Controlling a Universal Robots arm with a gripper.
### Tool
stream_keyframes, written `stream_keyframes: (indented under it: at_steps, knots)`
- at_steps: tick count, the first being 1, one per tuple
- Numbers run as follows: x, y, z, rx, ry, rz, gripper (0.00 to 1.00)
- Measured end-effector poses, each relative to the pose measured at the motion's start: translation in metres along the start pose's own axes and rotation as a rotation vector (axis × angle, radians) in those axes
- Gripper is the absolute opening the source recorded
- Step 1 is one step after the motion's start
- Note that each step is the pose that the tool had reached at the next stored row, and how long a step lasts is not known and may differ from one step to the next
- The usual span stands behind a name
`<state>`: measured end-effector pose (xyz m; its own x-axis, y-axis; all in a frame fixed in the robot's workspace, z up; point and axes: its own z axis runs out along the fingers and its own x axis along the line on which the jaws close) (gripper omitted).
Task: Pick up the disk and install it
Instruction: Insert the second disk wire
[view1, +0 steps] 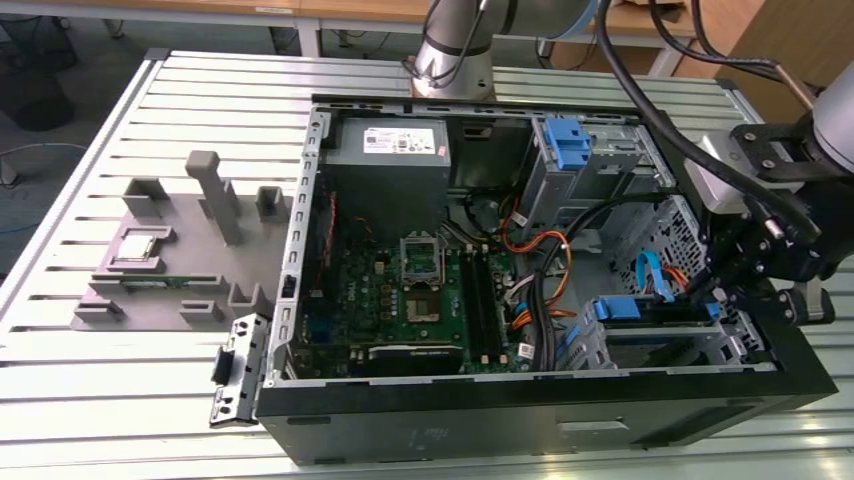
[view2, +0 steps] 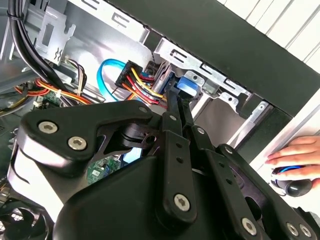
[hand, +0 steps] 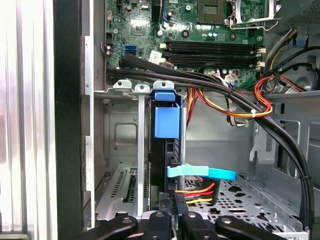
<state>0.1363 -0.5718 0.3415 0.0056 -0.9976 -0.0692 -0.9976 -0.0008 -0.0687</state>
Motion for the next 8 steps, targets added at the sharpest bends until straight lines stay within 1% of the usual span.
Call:
stream_keyframes:
  at_steps: [8]
  knots:
    - [0.0004,0.0013,0.0021,0.0002,0.0001,0.000,0.16]
